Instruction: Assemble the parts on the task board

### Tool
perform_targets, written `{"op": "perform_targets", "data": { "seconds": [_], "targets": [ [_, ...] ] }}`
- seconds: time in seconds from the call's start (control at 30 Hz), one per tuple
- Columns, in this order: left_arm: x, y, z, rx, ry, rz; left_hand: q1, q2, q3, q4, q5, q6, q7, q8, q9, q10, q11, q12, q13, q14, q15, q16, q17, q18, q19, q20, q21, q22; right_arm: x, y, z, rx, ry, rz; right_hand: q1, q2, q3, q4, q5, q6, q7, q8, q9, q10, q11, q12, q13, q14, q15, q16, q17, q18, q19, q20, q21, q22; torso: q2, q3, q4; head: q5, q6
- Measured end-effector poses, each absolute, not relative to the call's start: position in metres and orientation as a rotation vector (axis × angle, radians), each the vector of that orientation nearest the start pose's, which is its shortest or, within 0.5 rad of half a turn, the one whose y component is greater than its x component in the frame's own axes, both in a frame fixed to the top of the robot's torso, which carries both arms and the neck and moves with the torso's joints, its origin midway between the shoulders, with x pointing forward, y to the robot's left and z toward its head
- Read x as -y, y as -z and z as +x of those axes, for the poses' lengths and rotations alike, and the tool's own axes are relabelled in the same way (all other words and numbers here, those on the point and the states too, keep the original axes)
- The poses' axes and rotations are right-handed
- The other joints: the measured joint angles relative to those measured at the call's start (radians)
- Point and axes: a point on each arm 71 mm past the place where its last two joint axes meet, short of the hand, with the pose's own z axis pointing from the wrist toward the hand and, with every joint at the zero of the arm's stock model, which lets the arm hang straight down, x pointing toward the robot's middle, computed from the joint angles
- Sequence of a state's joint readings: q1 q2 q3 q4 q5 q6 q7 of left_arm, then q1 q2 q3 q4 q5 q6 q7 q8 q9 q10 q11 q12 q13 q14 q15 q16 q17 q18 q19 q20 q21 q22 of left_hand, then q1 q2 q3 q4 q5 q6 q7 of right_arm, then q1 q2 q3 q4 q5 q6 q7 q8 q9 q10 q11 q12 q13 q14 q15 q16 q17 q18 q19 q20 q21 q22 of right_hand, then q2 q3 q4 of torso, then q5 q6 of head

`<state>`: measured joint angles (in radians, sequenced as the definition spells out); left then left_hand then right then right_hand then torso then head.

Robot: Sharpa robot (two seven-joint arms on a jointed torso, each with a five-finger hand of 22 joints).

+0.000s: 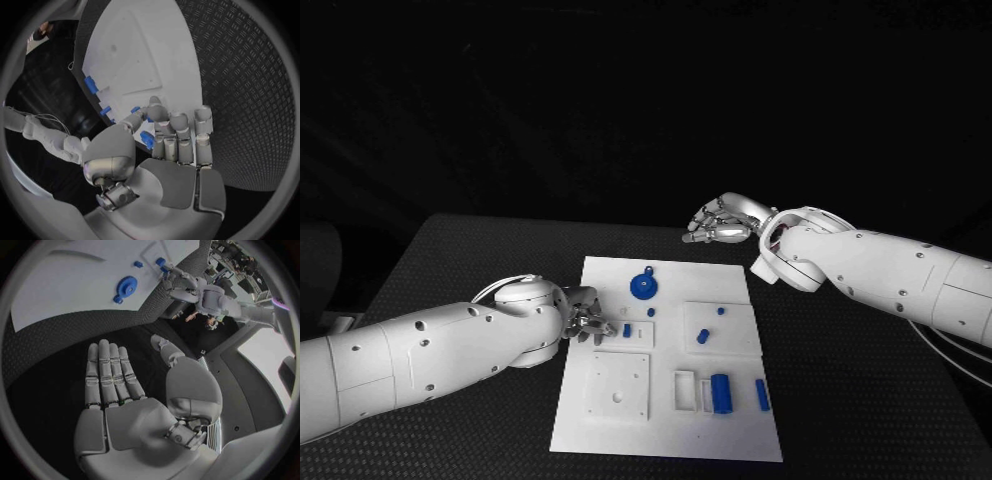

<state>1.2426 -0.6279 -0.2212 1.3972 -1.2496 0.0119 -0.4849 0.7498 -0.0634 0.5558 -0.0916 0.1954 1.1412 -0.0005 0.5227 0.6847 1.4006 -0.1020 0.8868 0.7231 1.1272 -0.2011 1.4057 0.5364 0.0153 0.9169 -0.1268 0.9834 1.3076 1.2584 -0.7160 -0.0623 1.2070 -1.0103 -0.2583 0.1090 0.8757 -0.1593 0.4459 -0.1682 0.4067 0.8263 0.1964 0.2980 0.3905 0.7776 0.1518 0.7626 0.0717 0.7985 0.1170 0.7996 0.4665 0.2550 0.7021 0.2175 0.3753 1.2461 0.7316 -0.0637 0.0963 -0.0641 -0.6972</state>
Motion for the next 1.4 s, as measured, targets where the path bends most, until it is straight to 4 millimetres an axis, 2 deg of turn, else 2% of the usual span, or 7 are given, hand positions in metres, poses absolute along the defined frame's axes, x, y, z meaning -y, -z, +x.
{"op": "perform_targets", "data": {
  "seconds": [0.13, 0.3, 0.4, 0.77, 1.0, 1.13, 1.4],
  "targets": [
    [-0.152, 0.264, 0.482, -2.240, 0.321, 0.073, -0.016, -0.031, -0.003, 0.031, -0.063, 0.000, 0.000, 0.000, -0.002, 0.000, 0.000, 0.000, -0.001, 0.000, 0.000, 0.000, -0.002, 0.000, 0.000, 0.000, 0.000, 0.000, 0.228, 0.180, 0.547, -1.692, -0.838, 0.187, 0.000, 0.000, 0.000, 0.000, 0.000, 0.000, 0.000, 0.000, 0.000, 0.000, 0.000, 0.000, 0.000, 0.000, 0.000, 0.000, 0.000, 0.000, 0.000, 0.000, 0.000, 0.000, 0.000, 0.0000, -0.0002, 0.000, 0.000],
    [-0.152, 0.264, 0.482, -2.241, 0.323, 0.066, -0.041, -0.083, 0.007, 0.102, -0.131, -0.007, -0.006, 0.003, -0.004, 0.000, 0.000, 0.000, -0.001, 0.000, 0.000, 0.000, -0.005, 0.000, 0.000, 0.000, 0.000, 0.000, 0.227, 0.180, 0.547, -1.692, -0.839, 0.187, 0.000, 0.000, 0.000, 0.000, 0.000, 0.000, 0.000, 0.000, 0.000, 0.000, 0.000, 0.000, 0.000, 0.000, 0.000, 0.000, 0.000, 0.000, 0.000, 0.000, 0.000, 0.000, 0.000, -0.0001, -0.0002, 0.000, 0.001],
    [-0.152, 0.264, 0.483, -2.241, 0.325, 0.061, -0.048, -0.113, 0.015, 0.146, -0.140, -0.008, -0.007, 0.005, -0.006, 0.000, 0.000, 0.000, -0.001, 0.000, 0.000, 0.000, -0.005, 0.000, 0.000, 0.000, 0.000, 0.000, 0.227, 0.180, 0.547, -1.692, -0.839, 0.187, 0.000, 0.000, 0.000, 0.000, 0.000, 0.000, 0.000, 0.000, -0.001, 0.000, 0.000, 0.000, 0.000, 0.000, 0.000, 0.000, 0.000, 0.000, 0.000, 0.000, 0.000, 0.000, 0.000, -0.0004, -0.0001, 0.000, 0.002],
    [-0.152, 0.265, 0.484, -2.241, 0.326, 0.052, -0.050, -0.116, 0.019, 0.165, -0.140, -0.008, -0.007, 0.002, -0.005, 0.000, 0.000, 0.000, 0.000, 0.002, 0.002, 0.000, -0.005, 0.000, 0.000, 0.000, 0.000, 0.000, 0.227, 0.180, 0.547, -1.692, -0.839, 0.186, 0.000, 0.000, 0.000, 0.000, 0.000, 0.000, 0.000, 0.000, -0.001, 0.000, 0.000, 0.000, 0.000, 0.000, 0.000, 0.000, -0.001, 0.000, 0.000, 0.000, 0.000, 0.000, 0.000, -0.0005, -0.0001, 0.002, 0.004],
    [-0.153, 0.263, 0.486, -2.238, 0.328, 0.039, -0.031, -0.097, 0.015, 0.170, -0.140, -0.012, -0.010, 0.001, -0.006, -0.004, -0.004, 0.000, 0.001, 0.000, 0.003, 0.000, -0.006, 0.000, -0.004, 0.004, 0.000, 0.000, 0.227, 0.180, 0.547, -1.692, -0.839, 0.187, 0.000, 0.000, 0.000, 0.000, 0.000, 0.000, 0.000, 0.000, -0.001, 0.000, 0.000, 0.000, 0.000, 0.000, 0.000, 0.000, -0.001, 0.000, 0.000, 0.000, 0.000, 0.001, 0.000, -0.0005, -0.0002, 0.002, 0.005],
    [-0.157, 0.259, 0.490, -2.231, 0.328, 0.009, -0.031, -0.097, 0.002, 0.174, -0.140, -0.032, 0.007, -0.007, -0.007, -0.004, -0.004, 0.000, 0.001, -0.002, 0.001, 0.000, -0.007, 0.000, -0.006, 0.001, 0.000, 0.000, 0.227, 0.181, 0.547, -1.693, -0.839, 0.187, 0.000, 0.000, 0.000, 0.000, 0.000, 0.000, 0.000, 0.000, -0.001, 0.000, 0.000, 0.000, 0.000, 0.000, 0.000, 0.000, -0.001, 0.000, 0.000, 0.000, 0.000, 0.001, 0.001, -0.0005, -0.0005, 0.002, 0.005],
    [-0.161, 0.255, 0.494, -2.234, 0.335, -0.045, -0.023, -0.143, 0.005, 0.238, -0.140, -0.052, 0.009, -0.007, -0.012, -0.007, 0.000, 0.000, 0.002, -0.006, 0.001, 0.004, -0.007, 0.009, -0.008, 0.000, 0.000, 0.000, 0.227, 0.181, 0.547, -1.693, -0.839, 0.187, 0.000, 0.000, 0.000, 0.000, 0.000, 0.000, 0.000, 0.000, -0.001, 0.000, 0.000, 0.000, -0.001, 0.000, 0.000, 0.000, -0.001, 0.000, 0.000, 0.000, 0.000, 0.001, 0.000, -0.0002, 0.0000, 0.002, 0.008]
  ]
}}
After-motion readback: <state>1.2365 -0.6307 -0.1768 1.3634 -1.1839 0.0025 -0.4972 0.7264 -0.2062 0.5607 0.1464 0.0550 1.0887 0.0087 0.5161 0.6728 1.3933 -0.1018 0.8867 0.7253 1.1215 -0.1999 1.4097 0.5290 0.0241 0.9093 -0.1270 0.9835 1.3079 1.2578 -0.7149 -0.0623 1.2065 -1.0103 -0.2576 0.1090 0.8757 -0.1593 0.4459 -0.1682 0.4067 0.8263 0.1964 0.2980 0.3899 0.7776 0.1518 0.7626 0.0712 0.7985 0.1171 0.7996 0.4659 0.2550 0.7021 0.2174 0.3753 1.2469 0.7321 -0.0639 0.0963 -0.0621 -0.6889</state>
